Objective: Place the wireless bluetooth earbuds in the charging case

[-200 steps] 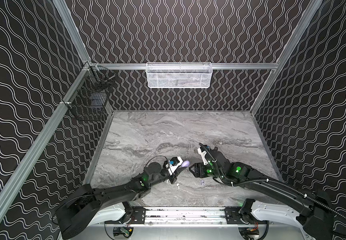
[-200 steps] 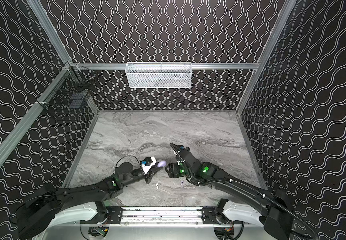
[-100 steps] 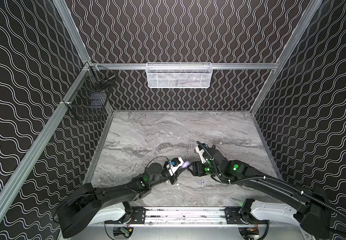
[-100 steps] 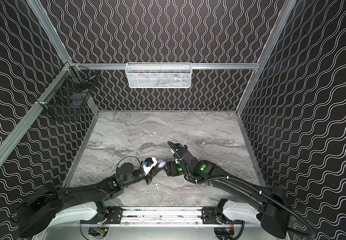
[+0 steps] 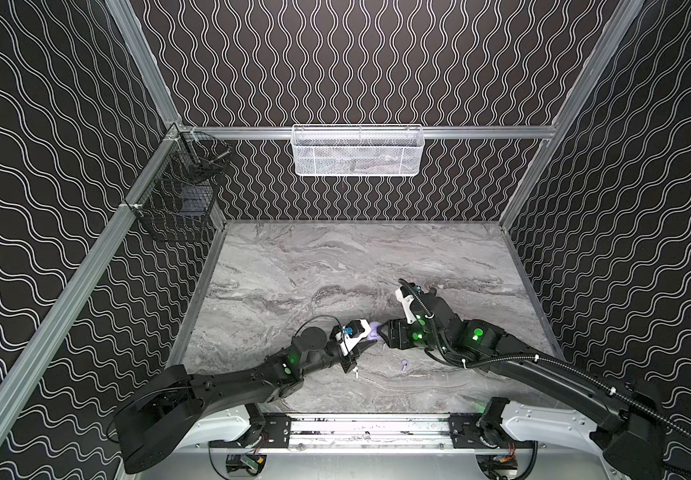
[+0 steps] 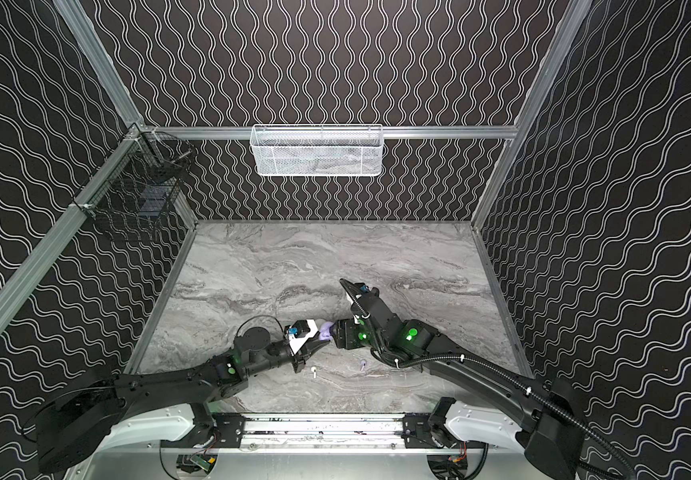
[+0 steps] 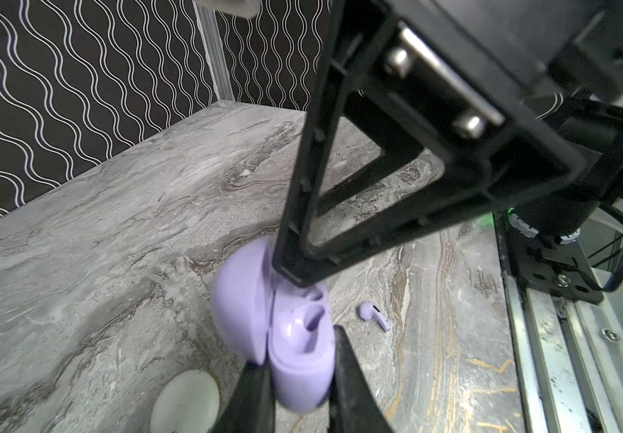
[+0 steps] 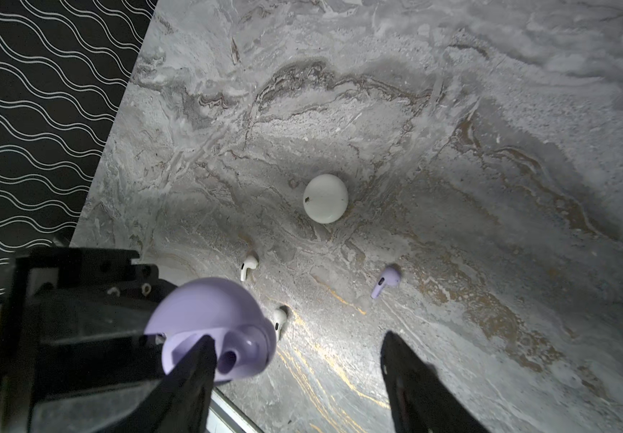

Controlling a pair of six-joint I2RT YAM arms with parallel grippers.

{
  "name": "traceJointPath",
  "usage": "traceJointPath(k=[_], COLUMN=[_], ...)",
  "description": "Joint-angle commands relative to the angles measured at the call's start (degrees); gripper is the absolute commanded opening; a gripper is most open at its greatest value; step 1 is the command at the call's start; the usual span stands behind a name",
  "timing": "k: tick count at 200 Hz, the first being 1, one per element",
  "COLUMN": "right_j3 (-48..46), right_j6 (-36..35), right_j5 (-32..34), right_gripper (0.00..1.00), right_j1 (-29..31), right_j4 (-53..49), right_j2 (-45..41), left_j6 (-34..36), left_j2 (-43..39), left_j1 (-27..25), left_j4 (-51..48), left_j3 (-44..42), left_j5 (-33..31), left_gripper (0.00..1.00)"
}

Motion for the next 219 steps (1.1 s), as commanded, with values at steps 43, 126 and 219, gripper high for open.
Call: traceJointPath(k=[43,126,219], right_j3=[1.89,-0.63,-2.32], right_j6=[0.57,15.1,28.26], right_j5=[2.4,13.54,14.42], right_gripper=[0.72,0.72,0.66], right_j1=[-0.13,1.66,8.81], right_j4=[-2.2,-9.79,-14.3], right_j2=[-1.93,-2.19,8.96], left_j6=[0.36,-1.03,-3.45], left_j2=[-0.42,-1.29,-3.84], left_j1=[-0.1,-0.07,-0.08], left_j4=[0.58,1.77,3.04], left_j3=[0.44,-0.62,-2.49], left_j5=[-1.87,-6.47,-10.09], left_gripper=[0.0,0.0,0.0])
